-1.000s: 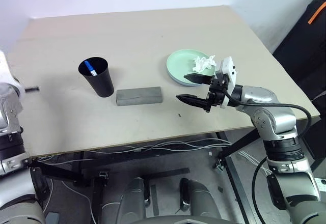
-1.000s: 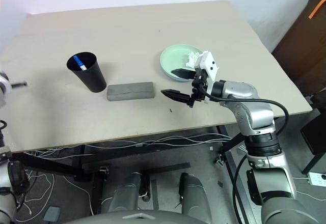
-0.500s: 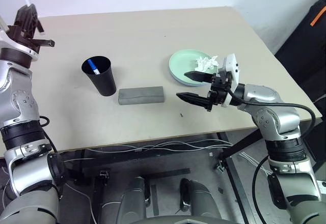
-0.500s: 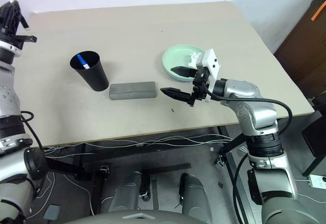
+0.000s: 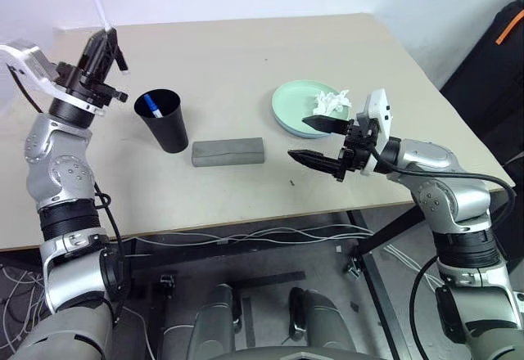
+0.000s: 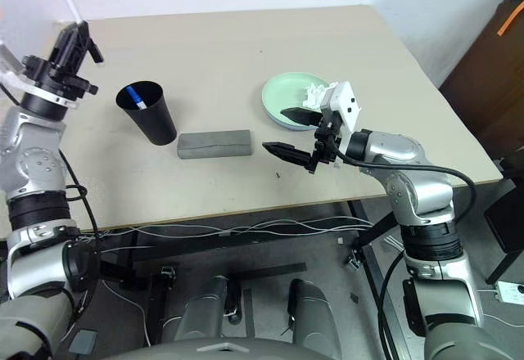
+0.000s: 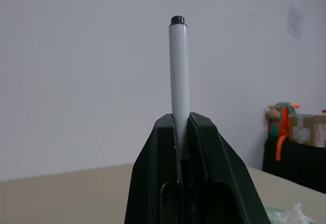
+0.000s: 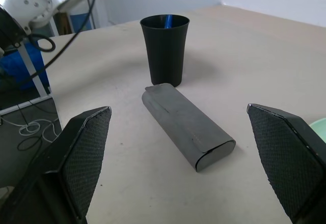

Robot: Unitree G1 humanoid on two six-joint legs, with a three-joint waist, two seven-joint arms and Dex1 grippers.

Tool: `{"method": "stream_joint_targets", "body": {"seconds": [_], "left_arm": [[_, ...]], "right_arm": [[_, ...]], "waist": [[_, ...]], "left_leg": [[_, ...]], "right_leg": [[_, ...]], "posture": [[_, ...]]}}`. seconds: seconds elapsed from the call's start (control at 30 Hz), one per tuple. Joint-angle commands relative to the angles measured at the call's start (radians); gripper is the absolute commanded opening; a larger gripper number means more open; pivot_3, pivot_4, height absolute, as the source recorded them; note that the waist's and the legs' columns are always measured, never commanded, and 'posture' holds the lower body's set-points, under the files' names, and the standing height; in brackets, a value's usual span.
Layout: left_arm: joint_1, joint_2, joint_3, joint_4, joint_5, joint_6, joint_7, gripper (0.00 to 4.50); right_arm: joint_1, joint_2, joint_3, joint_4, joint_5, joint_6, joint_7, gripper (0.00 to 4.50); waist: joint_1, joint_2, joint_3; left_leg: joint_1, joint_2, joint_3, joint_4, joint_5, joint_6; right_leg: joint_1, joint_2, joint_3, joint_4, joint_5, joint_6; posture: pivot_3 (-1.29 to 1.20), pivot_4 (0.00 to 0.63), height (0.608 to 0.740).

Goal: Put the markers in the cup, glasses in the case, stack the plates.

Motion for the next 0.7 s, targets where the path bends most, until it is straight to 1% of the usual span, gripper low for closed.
{"method": "stream_joint_targets", "body": {"seconds": [0.03, 0.37, 0.7], "left_arm": [[-0.029, -0.004, -0.014, 0.025, 0.007, -0.04, -0.02, 0.02], [-0.033, -0.039, -0.072, 0.142, 0.076, -0.15, -0.056, 0.02], [-0.06, -0.039, -0.077, 0.256, 0.112, -0.218, -0.062, 0.02]], "right_arm": [[-0.003, -0.016, -0.029, -0.047, 0.004, -0.016, -0.007, 4.5], [0.018, -0.038, -0.032, -0.07, 0.0, -0.012, -0.028, 4.5], [0.041, -0.048, -0.039, -0.095, -0.004, -0.014, -0.059, 4.5]], "waist": [[0.0, 0.0, 0.0], [0.0, 0.0, 0.0], [0.0, 0.0, 0.0]], "left_leg": [[0.0, 0.0, 0.0, 0.0, 0.0, 0.0], [-0.001, 0.0, 0.0, 0.001, 0.0, 0.0], [-0.001, 0.0, -0.001, 0.001, 0.0, 0.0]], "right_leg": [[0.0, 0.0, 0.0, 0.0, 0.0, 0.0], [0.0, 0.0, 0.0, 0.0, 0.0, 0.0], [0.0, 0.0, 0.0, 0.0, 0.0, 0.0]], "posture": [[0.0, 0.15, 0.739], [0.0, 0.15, 0.739], [0.0, 0.15, 0.739]]}}
